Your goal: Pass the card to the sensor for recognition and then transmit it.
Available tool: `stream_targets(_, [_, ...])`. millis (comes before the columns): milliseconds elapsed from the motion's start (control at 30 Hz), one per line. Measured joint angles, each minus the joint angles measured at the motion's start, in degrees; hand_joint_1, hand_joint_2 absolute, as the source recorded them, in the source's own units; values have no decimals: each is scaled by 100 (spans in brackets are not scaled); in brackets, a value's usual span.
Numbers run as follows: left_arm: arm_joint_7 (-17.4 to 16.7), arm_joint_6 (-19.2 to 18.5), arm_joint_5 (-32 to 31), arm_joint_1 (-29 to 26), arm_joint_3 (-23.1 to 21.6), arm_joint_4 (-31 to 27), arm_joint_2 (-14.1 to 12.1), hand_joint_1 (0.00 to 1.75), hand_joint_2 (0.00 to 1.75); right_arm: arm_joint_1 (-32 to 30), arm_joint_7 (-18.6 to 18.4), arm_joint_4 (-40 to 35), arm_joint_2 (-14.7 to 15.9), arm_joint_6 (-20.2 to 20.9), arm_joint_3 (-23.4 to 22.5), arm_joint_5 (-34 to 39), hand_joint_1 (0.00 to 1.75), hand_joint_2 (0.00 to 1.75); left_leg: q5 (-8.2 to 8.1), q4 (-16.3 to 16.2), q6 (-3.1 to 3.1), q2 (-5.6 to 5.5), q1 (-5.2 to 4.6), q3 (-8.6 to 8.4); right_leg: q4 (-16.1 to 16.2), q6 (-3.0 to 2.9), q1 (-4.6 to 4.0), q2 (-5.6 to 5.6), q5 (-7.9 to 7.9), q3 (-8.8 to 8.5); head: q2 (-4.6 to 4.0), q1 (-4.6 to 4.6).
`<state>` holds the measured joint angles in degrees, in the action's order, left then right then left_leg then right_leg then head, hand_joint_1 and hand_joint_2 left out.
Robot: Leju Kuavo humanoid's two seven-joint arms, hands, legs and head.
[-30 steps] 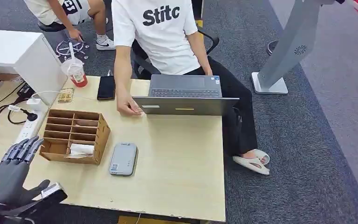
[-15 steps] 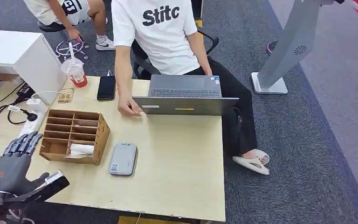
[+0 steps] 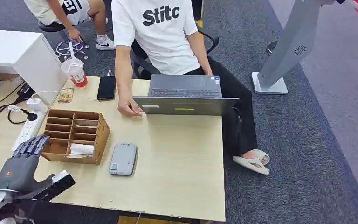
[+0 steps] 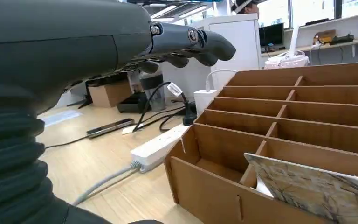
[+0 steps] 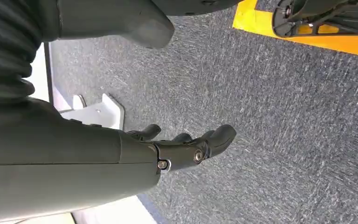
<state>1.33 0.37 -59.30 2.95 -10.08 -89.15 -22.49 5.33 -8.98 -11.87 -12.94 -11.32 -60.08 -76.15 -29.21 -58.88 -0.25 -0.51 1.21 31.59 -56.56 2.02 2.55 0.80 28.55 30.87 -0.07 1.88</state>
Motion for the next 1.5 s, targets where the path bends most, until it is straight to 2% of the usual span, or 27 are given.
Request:
stream_targets(1067, [0,85,-72,649,-306,656,313,0,175,-1,-7,0,0,33,72,-120,0,175,0,-1,0,0,0,1,0,1,0,0,-1,0,0,2])
stream_targets(1500, [2,90,-133,909,-570,1049,444,24,175,0,-9,0,0,66,103,-181,0,175,0,-1,0,0,0,1,0,1,0,2,-1,0,0,2])
